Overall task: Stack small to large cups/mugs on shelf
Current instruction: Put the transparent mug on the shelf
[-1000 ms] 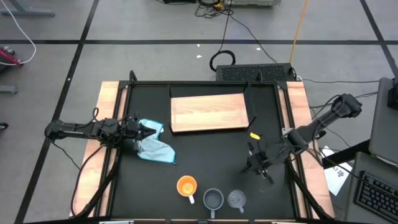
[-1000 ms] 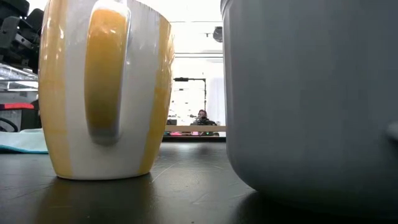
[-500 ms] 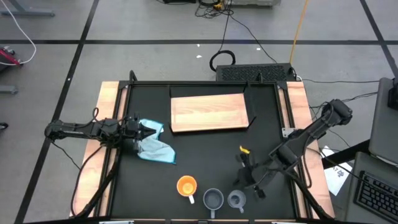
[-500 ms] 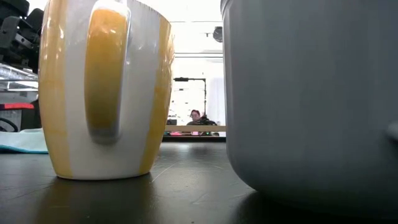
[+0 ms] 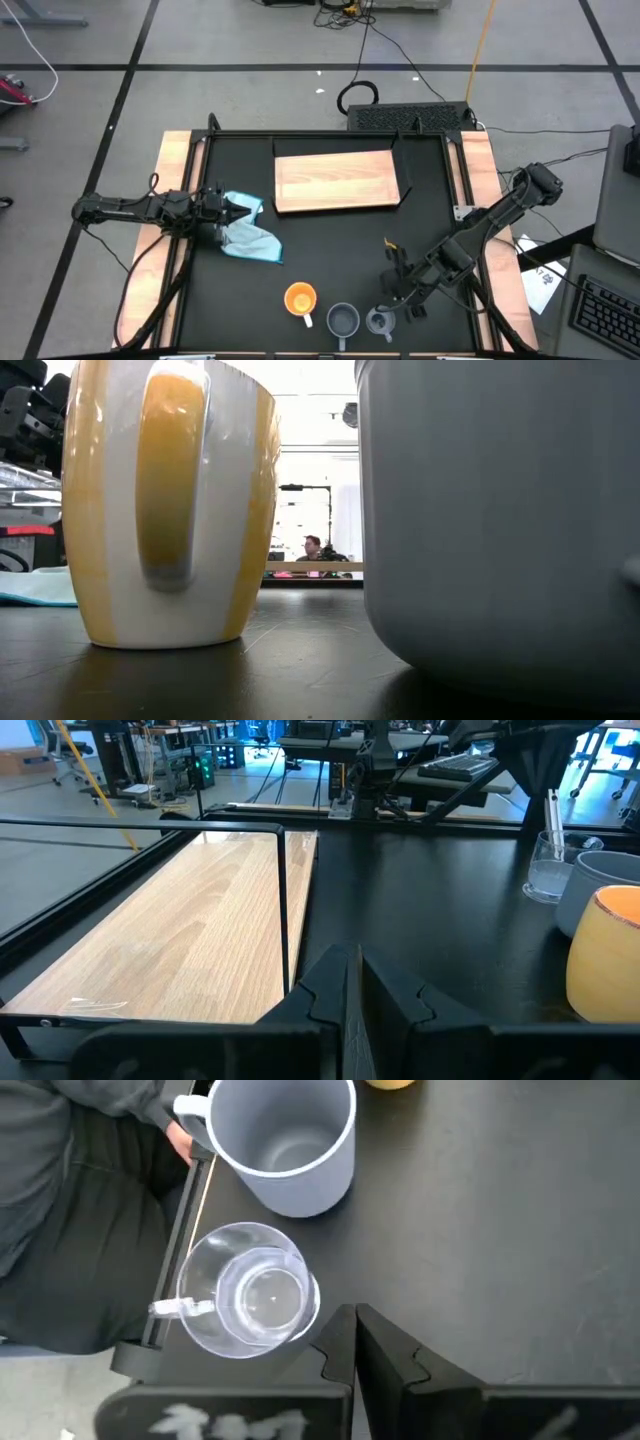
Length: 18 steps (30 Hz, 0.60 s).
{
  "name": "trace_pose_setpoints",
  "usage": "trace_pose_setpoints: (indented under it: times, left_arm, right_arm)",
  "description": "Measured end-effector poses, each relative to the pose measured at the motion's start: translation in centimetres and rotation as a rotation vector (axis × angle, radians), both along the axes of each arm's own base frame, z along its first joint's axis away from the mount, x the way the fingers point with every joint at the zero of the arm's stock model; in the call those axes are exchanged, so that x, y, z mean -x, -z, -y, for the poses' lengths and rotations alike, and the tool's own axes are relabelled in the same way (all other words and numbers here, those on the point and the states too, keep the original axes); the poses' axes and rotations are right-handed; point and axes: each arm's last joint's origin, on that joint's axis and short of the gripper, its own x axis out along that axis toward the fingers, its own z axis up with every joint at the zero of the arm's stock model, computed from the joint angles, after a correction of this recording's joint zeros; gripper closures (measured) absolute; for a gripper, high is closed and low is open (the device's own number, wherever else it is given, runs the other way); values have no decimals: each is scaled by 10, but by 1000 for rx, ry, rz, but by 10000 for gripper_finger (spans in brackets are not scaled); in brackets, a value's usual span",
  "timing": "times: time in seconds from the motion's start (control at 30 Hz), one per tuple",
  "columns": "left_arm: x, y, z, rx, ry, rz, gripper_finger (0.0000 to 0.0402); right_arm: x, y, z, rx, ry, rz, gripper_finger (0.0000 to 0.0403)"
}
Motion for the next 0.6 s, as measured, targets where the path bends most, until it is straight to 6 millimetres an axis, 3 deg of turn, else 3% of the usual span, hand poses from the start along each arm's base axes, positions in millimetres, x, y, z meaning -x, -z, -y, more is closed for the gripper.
trace_pose_setpoints:
  times: [0.33,0.6]
  left_arm:
    - [0,0,0,0,0,0,369]
    - [0,0,0,0,0,-1,369]
  right_arm:
    - [0,0,-2,-45,10,-21,374]
    - [-11,8,-10,-63,6,3,263]
